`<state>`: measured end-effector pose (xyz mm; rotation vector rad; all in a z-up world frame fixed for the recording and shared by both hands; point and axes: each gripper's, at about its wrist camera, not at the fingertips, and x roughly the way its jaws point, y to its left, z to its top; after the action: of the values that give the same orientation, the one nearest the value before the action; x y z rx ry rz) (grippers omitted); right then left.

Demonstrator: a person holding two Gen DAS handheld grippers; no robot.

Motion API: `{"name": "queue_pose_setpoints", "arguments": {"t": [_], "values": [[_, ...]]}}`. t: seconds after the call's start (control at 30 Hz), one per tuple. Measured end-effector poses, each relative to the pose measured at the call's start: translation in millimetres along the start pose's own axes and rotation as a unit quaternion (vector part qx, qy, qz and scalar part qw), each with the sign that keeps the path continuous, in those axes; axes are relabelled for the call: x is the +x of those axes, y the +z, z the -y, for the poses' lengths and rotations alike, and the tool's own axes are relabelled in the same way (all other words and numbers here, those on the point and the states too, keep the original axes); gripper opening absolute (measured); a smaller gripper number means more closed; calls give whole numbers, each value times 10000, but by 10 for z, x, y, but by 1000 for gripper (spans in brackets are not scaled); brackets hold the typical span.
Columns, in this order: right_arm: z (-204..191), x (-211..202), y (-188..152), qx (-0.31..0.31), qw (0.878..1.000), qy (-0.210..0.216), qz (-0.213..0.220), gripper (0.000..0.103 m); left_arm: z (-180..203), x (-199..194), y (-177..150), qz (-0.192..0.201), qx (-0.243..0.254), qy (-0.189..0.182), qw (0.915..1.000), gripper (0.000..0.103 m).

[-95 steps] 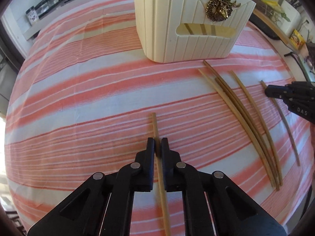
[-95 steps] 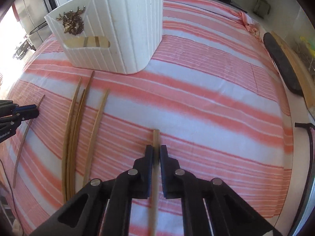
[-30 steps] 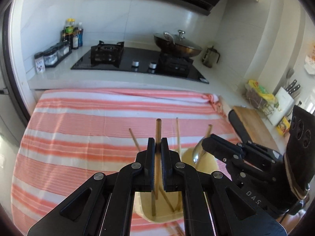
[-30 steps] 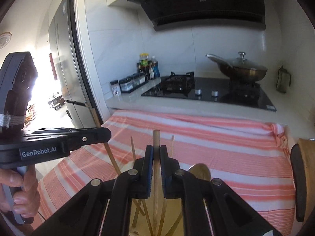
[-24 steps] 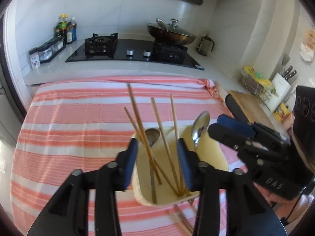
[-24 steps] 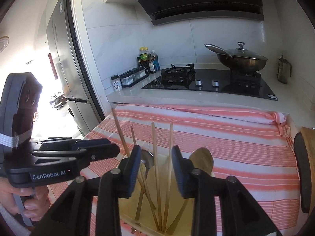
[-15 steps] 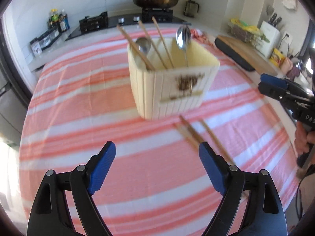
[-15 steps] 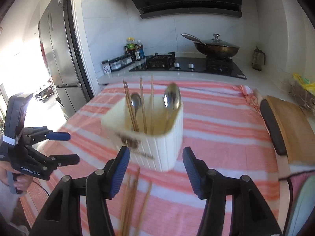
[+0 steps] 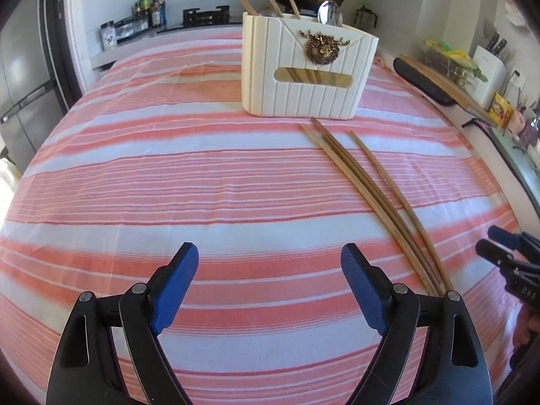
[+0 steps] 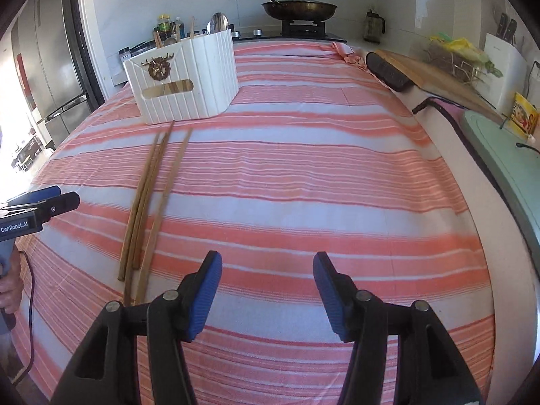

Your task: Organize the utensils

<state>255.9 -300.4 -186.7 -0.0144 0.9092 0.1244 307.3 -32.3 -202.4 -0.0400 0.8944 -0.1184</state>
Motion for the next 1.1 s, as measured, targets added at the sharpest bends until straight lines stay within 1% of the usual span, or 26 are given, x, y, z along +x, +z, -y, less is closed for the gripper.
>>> {"name": "queue_pose_setpoints", "arguments": {"t": [0.17, 0.27, 0.33, 0.4, 0.5, 0.63, 0.73, 0.97, 1.1], "values": [[-31, 81, -74, 22, 9999, -102, -41, 58, -73, 113, -81, -10, -179, 65, 9998, 87], [-21, 88, -74, 62, 10000, -52, -58, 58, -103, 155, -94, -85, -242, 67, 9996, 88], [-10, 91, -67, 104, 9999, -17, -45, 58, -98, 158, -99, -89, -234, 90, 9996, 91], [-16, 95, -64, 106, 9999, -2, -41, 60, -79, 171, -106, -126, -188, 172, 9996, 93], [-39, 100, -64, 53, 10000, -4, -53, 64, -55, 187, -106, -185, -106, 262, 9994, 95], [-83, 114, -65, -31, 9999, -112, -73, 65, -36, 200, -110, -244, -42, 324, 9992, 98], [-85, 119, -67, -32, 9999, -116, -73, 65, -28, 210, -109, -277, -7, 313, 9991, 100], [-79, 121, -72, -22, 9999, -102, -70, 65, -24, 202, -115, -315, 42, 335, 9989, 101], [-73, 122, -74, -10, 9999, -82, -66, 65, -24, 201, -93, -353, -8, 364, 9987, 101]]}}
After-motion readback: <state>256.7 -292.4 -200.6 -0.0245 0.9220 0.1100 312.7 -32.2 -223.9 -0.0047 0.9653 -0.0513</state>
